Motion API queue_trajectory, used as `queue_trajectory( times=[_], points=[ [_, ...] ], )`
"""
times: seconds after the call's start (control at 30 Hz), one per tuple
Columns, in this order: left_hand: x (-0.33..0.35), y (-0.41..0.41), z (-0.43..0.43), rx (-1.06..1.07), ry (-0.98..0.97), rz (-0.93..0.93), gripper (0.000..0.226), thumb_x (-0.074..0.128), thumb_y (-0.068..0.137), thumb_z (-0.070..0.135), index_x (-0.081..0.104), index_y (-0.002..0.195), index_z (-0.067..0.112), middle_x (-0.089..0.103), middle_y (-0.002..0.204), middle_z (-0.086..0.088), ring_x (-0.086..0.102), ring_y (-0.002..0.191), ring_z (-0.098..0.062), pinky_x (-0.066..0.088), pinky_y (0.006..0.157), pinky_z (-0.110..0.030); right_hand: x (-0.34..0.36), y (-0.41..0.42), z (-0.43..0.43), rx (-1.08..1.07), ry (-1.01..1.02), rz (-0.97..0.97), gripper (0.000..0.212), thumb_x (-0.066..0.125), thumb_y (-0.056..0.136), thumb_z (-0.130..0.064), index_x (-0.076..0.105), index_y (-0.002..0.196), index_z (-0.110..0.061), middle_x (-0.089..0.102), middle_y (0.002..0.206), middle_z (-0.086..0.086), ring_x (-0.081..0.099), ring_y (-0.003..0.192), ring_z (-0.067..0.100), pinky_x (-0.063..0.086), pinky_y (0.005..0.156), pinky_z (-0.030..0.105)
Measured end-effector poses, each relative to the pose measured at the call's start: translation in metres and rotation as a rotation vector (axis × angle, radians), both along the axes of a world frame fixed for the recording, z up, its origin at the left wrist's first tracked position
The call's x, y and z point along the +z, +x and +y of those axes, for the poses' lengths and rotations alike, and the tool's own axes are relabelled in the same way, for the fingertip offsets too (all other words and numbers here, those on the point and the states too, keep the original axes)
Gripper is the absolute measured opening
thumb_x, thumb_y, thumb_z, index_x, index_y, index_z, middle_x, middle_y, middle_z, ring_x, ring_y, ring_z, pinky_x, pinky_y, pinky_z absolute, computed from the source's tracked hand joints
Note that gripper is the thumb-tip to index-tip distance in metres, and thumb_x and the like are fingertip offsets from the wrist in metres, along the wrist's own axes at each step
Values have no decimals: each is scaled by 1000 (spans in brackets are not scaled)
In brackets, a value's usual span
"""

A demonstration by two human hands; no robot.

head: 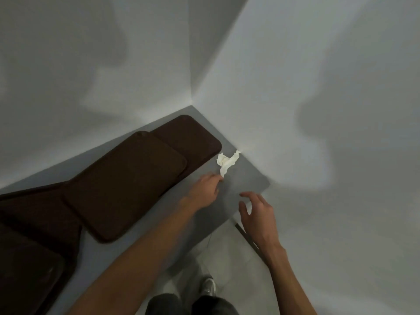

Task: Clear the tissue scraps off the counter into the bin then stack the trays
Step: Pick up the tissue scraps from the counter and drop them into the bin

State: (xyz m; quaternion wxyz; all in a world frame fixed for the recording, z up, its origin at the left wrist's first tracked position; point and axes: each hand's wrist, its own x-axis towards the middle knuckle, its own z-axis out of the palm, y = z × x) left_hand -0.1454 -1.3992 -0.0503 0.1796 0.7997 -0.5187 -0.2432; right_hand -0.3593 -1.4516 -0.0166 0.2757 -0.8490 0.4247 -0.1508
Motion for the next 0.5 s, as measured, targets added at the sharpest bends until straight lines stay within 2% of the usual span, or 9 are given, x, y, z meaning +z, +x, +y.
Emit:
queue_trajectory(
  times=[0.1, 0.17, 0.23, 0.3, 0.37, 0.4, 0.43, 0.5],
  points=[
    [-19, 3, -49, -6, 53, -56, 53, 54, 99, 1, 49, 150, 14, 34, 161, -12, 43, 142, -37, 40, 116, -50, -12, -4, -25, 5, 34, 9, 24, 60, 103, -32, 67, 126, -33, 68, 131, -7, 68, 112, 17, 56, 95, 35],
    [-23, -2, -60, -39, 61, -62, 52, 47, 107, 11, 39, 158, 13, 22, 169, -12, 26, 154, -36, 26, 126, -46, -19, -8, -37, 16, 48, 18, 24, 59, 103, -33, 67, 126, -33, 67, 131, -8, 68, 112, 16, 57, 96, 36],
    [-37, -7, -58, -82, 2, -166, 49, 39, 111, 30, 41, 156, 14, 33, 166, -10, 29, 153, -31, 23, 125, -41, -25, -10, -48, 19, 55, 34, 23, 60, 103, -33, 67, 125, -33, 67, 132, -7, 68, 113, 17, 57, 96, 37],
    [-60, -6, -47, -55, 0, -155, 42, 40, 107, 39, 55, 141, 18, 50, 150, -9, 49, 138, -32, 35, 121, -48, -29, -9, -59, 25, 66, 48, 23, 60, 103, -32, 67, 124, -33, 68, 132, -8, 67, 116, 16, 56, 98, 34],
    [-75, -3, -34, 29, 50, -59, 25, 48, 103, 33, 65, 117, 22, 60, 125, -6, 61, 110, -24, 47, 108, -51, -30, -3, -69, 44, 75, 62, 24, 59, 103, -31, 67, 125, -32, 68, 131, -7, 67, 116, 17, 55, 97, 33],
    [-74, -4, -28, 81, 60, -44, 20, 53, 100, 28, 69, 110, 21, 61, 119, -5, 62, 105, -21, 50, 104, -46, -29, 4, -74, 58, 79, 68, 25, 59, 103, -29, 67, 126, -31, 68, 131, -5, 67, 116, 19, 55, 96, 34],
    [-65, -7, -23, 133, 71, -39, 19, 57, 98, 21, 72, 109, 18, 64, 118, -5, 63, 104, -21, 50, 101, -35, -28, 12, -78, 75, 90, 79, 27, 58, 103, -27, 65, 129, -30, 67, 133, -3, 66, 117, 22, 55, 95, 36],
    [-49, -10, -11, 249, 44, 29, 25, 59, 98, 3, 76, 115, 9, 67, 118, -6, 64, 106, -20, 42, 89, -13, -27, 35, -87, 124, 114, 126, 34, 56, 105, -24, 60, 139, -27, 61, 141, 1, 64, 120, 26, 53, 95, 37]
  ],
)
